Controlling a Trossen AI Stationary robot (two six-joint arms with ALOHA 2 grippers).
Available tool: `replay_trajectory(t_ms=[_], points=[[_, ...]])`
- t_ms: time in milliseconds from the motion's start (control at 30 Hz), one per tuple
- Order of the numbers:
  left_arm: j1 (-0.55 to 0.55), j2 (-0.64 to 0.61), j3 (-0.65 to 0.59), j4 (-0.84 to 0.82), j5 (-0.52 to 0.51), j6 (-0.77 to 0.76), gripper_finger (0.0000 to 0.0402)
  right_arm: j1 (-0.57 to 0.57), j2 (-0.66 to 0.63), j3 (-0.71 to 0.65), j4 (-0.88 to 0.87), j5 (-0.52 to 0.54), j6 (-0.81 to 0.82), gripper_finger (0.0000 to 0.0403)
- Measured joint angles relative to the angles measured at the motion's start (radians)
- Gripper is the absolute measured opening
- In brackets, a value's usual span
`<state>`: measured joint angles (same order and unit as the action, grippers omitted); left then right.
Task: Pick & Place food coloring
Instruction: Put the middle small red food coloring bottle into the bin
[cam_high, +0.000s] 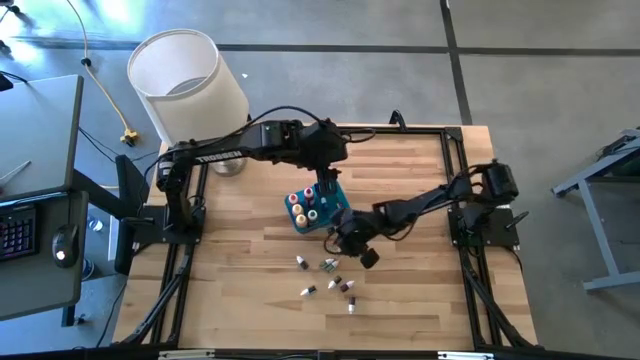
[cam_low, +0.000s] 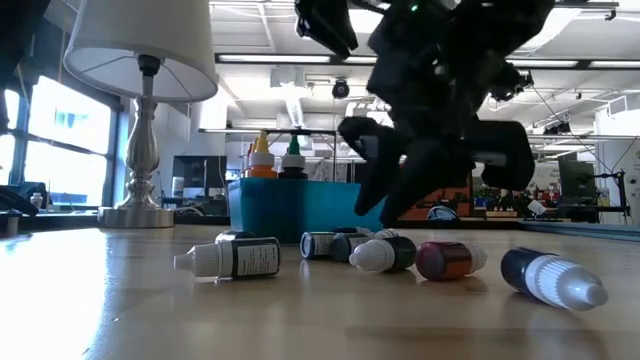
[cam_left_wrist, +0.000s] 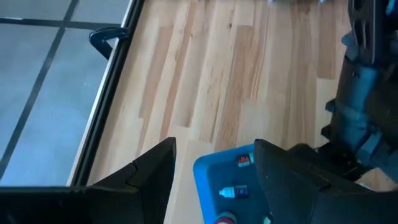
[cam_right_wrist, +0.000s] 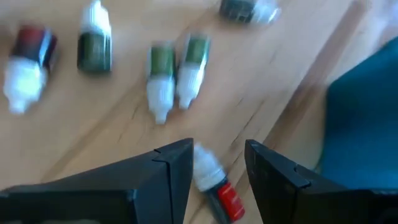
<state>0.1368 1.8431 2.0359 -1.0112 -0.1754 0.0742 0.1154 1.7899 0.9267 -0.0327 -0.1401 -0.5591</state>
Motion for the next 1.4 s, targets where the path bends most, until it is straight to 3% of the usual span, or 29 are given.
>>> replay_trajectory(t_ms=[133,500,800,933,1133,1267,1400], points=[[0.000,0.000,0.000,-0.021,0.000,0.000,0.0211,-0.008,0.050,0.047,-0.092,0.015,-0.029,0.0138],[0.000,-0.002,0.000,-0.083,0.005,-0.055,0.0211,-0.050,0.082,0.056,-0.138,-0.005,-0.050,0.0121],[0.000,-0.066,-0.001,-0.378,-0.032,-0.206,0.0211,-0.049,0.078,0.055,-0.145,-0.043,-0.005,0.0066],[-0.011,-0.126,-0.001,-0.450,-0.066,-0.273,0.0211,-0.022,0.034,0.049,-0.123,0.070,0.047,0.0077],[-0.081,-0.212,-0.001,-0.458,-0.198,-0.315,0.0211,-0.019,-0.140,0.052,-0.101,0.184,0.148,0.0077],[-0.125,-0.240,-0.001,-0.454,-0.284,-0.315,0.0211,-0.068,-0.232,0.053,0.012,0.226,0.100,0.0071],[-0.146,-0.243,-0.001,-0.456,-0.310,-0.320,0.0211,-0.180,-0.213,0.055,0.102,0.190,0.115,0.0079]])
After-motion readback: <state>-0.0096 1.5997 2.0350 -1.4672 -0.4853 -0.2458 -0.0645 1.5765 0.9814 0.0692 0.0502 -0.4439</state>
